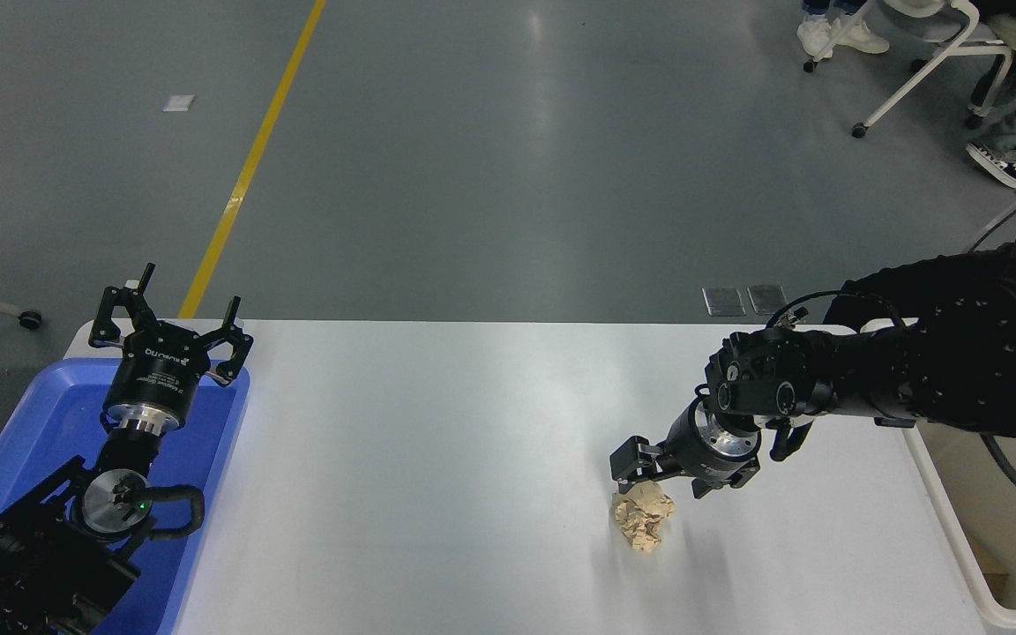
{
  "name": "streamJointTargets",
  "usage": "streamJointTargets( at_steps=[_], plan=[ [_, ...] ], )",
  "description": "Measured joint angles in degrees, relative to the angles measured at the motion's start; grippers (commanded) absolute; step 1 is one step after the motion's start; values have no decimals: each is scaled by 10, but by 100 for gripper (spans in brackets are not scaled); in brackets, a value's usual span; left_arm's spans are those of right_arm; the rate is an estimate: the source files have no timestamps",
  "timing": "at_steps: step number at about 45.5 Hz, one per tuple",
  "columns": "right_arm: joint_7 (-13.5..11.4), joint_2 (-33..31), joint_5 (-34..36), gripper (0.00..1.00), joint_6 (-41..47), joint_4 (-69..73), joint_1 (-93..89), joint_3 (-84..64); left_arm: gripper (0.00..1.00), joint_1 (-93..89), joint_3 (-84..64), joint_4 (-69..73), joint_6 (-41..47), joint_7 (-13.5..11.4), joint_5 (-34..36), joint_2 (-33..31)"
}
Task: Pick up paper ball place in dustbin
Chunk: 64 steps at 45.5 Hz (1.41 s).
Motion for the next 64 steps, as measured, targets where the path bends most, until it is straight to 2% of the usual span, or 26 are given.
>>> streamJointTargets(
  at_steps=[6,9,15,18,22,33,52,64],
  plan=[
    [0,0,0,100,0,-15,-15,11,100,0,0,0,0,0,0,0],
    [0,0,1,93,0,-21,-20,17,100,0,0,0,0,0,0,0],
    [0,0,7,68,-1,-31,-27,26,100,0,0,0,0,0,0,0],
    [1,0,10,50,-1,-34,-29,28,100,0,0,0,0,0,0,0],
    [2,0,13,32,-2,-37,-32,30,100,0,0,0,0,0,0,0],
    [6,0,13,0,-2,-41,-40,31,100,0,0,0,0,0,0,0],
    [7,0,13,0,1,-34,-22,17,100,0,0,0,0,0,0,0],
    [7,0,21,0,12,69,135,-16,100,0,0,0,0,0,0,0]
  ],
)
